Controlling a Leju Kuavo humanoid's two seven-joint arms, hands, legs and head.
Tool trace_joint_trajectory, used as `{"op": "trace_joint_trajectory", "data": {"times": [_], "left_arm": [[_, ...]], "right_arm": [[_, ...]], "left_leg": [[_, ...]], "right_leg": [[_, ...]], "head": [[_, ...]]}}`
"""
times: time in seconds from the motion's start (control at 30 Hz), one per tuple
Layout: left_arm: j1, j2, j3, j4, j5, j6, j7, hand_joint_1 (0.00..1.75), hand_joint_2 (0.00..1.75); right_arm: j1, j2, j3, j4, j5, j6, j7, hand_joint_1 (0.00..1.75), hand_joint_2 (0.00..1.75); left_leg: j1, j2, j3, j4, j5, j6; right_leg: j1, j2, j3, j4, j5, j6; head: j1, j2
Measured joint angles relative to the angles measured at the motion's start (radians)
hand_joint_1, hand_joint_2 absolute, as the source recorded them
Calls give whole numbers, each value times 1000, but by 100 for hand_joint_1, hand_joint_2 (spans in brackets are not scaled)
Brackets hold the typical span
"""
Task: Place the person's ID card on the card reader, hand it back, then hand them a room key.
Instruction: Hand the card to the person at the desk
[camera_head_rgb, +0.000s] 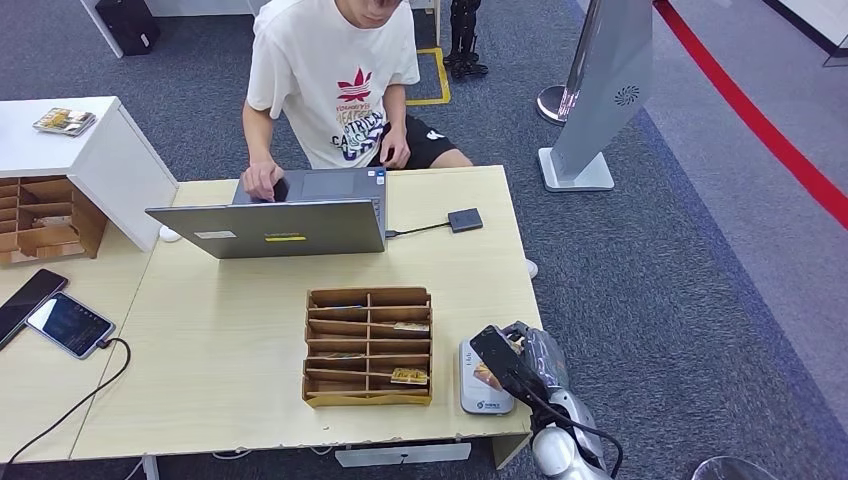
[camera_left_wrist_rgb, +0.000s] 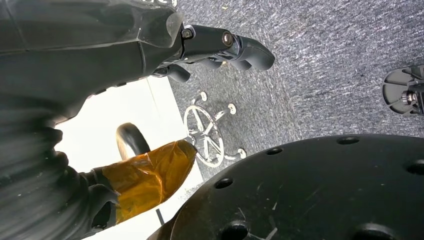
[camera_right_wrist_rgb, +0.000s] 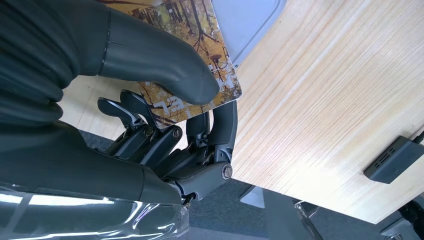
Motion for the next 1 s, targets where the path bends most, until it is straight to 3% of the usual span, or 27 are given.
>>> {"op": "trace_joint_trajectory", "data": {"times": [1.0], "left_arm": [[0, 0, 0, 0, 3, 0, -2, 0, 175]], "right_arm": [[3, 2, -3, 2, -2, 0, -2, 175, 175]], "left_leg": [[0, 0, 0, 0, 0, 0]], "right_leg": [[0, 0, 0, 0, 0, 0]], "head": [[0, 0]]}}
